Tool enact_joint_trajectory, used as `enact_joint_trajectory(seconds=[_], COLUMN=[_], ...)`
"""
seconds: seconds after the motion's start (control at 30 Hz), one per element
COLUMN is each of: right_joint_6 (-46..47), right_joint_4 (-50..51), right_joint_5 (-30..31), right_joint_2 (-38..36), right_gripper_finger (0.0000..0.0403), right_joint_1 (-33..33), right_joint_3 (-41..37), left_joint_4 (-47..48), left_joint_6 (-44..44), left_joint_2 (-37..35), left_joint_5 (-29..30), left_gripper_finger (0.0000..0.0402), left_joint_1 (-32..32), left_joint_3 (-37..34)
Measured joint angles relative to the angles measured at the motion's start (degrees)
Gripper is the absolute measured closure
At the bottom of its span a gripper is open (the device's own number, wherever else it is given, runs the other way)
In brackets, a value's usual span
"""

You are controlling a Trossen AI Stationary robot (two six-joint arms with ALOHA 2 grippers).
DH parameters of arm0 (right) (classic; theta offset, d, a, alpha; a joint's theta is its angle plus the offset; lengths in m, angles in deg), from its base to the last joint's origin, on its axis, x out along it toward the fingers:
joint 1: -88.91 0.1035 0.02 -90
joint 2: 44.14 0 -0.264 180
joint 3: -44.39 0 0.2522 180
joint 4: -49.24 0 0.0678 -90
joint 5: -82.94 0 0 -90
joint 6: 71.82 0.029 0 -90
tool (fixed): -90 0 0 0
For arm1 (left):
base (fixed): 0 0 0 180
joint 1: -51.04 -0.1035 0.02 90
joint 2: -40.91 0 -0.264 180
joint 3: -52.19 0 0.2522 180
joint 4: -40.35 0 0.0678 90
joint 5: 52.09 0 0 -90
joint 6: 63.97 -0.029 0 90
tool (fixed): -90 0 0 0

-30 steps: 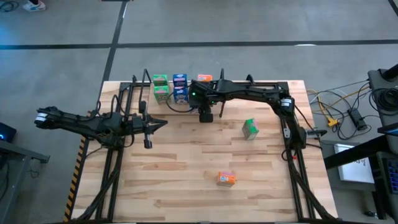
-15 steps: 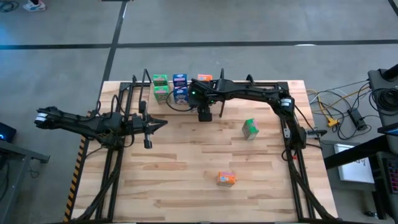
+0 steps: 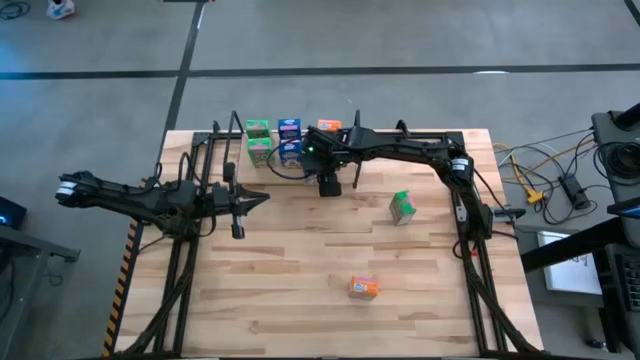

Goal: Stack cereal on shelf
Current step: Put the blue cereal box on the shelf aligned with the other blue cereal box

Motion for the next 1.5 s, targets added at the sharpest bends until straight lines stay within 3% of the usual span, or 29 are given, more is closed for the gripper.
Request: enact_joint_trajectory(seconds=[0.47, 0.77, 1.23, 1.5], right_joint_6=[1.6, 1.9, 3.0, 2.9], right_joint_4=[-0.2, -0.4, -0.7, -0.2], right_joint_5=[-0.6, -0.8, -0.8, -0.3], right_joint_2=[0.0, 0.0, 0.0, -0.1], right_gripper_finger=[0.0226, 0.0258, 0.0167, 0.0145], right_joint_1=[-1.2, -1.2, -1.2, -1.2], right_joint_3=[0.0, 0.0, 0.0, 1.9], left_joint_4=[0.0, 0.0, 0.0, 0.0], left_joint_6=[0.0, 0.0, 0.0, 0.0], left_joint_2=[0.0, 0.0, 0.0, 0.0], left_joint_5=[0.0, 0.0, 0.0, 0.0], left_gripper_finger=[0.0401, 0.0401, 0.0401, 0.0401], left_joint_1=[0.0, 0.0, 0.0, 0.0], left_joint_3=[0.0, 0.0, 0.0, 0.0])
